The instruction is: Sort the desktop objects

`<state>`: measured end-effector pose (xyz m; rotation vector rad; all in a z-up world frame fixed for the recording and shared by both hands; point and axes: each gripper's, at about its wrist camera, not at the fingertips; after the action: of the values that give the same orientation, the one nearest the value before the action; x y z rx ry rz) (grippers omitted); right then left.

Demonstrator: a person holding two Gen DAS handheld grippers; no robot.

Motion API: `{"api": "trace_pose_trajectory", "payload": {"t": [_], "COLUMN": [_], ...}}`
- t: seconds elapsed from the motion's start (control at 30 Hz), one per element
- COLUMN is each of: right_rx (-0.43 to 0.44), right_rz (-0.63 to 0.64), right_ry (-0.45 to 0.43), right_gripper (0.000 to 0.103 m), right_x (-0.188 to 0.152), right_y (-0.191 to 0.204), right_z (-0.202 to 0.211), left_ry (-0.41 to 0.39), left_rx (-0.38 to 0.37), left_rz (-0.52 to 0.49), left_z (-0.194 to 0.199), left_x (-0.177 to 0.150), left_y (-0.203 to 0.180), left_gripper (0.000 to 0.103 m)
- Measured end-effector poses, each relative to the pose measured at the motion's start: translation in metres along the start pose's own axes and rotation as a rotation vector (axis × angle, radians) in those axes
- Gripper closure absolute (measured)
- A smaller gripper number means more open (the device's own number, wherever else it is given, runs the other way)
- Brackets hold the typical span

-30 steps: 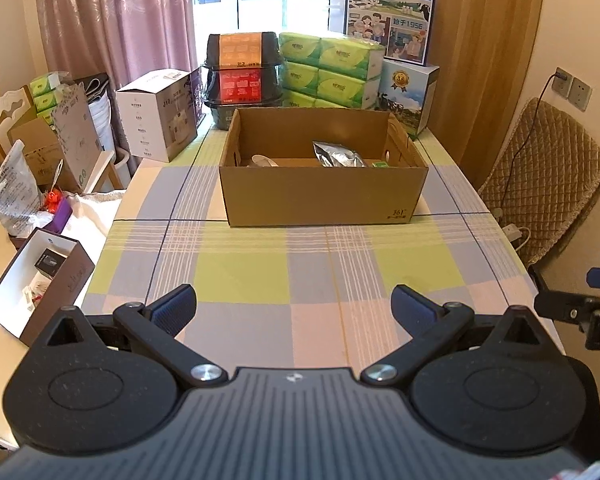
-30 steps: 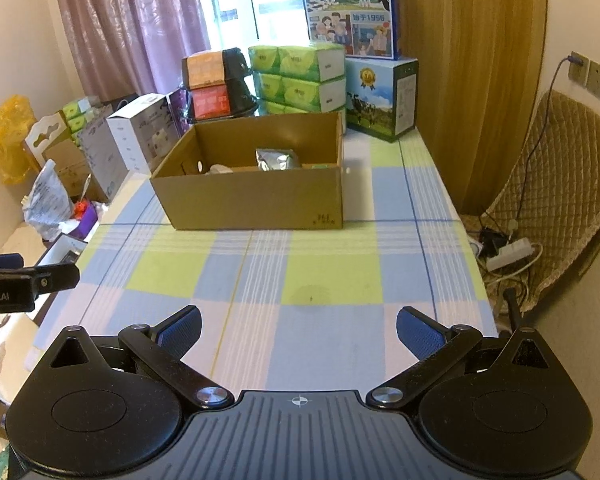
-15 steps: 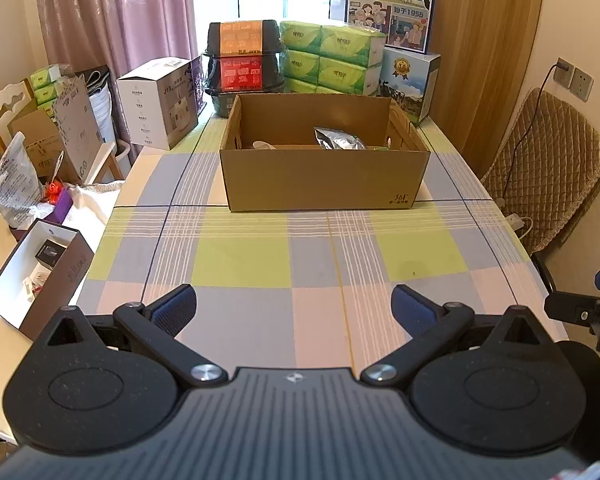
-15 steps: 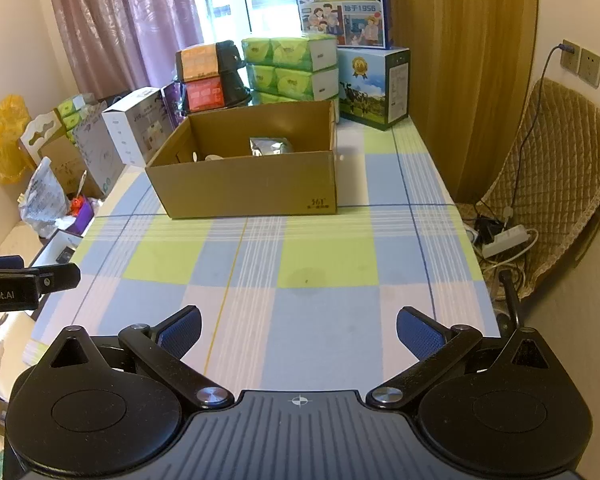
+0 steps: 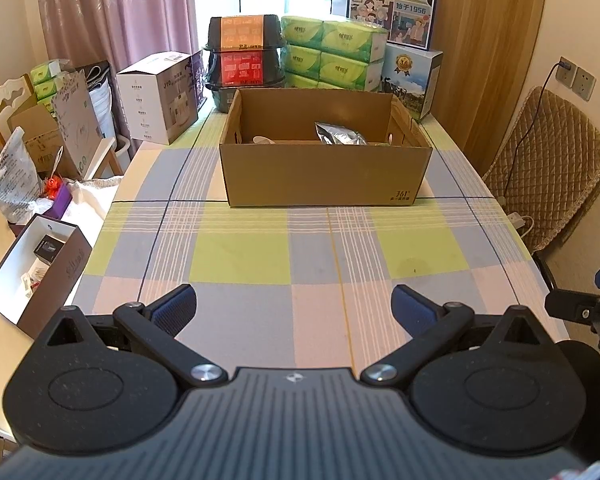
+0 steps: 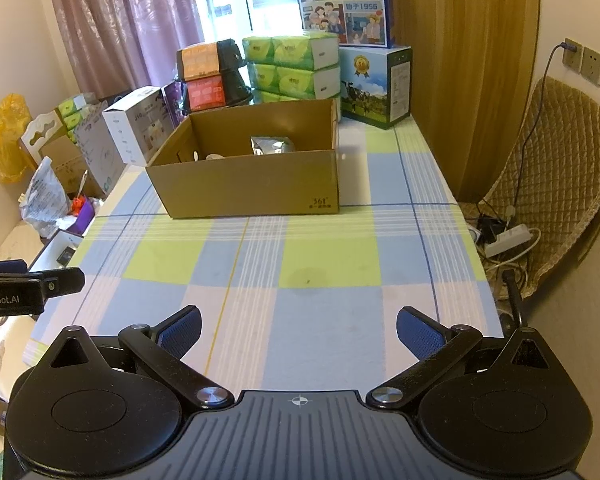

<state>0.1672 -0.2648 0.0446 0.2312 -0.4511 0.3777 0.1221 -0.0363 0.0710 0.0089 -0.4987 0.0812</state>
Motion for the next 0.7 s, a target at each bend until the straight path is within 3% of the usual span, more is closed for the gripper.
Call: {"api": "trace_pose_trajectory", "payload": {"t": [0.7], "right_rx": [0.004], "right_rz": [-0.003], "right_ry": [0.008], "right_gripper": [0.002], "right_x": [-0.0031], "right_y": [0.0020], "right_z": [-0.0049], "left_ry": [-0.006], "left_rx": [0.000], "left_rz": [0.027], "left_z": [-0.0036], "left_x": [-0.0015], "left_y": [0.0003], "left_gripper": [0.001]}}
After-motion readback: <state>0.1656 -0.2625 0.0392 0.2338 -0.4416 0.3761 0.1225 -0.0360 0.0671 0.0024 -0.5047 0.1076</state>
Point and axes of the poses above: each gripper's, at about its wrist camera, not at the fingertips, and z roughly against the way its jaws point, y to its left, x to its top, and after that the axes turned 15 degrees about y, right-handed
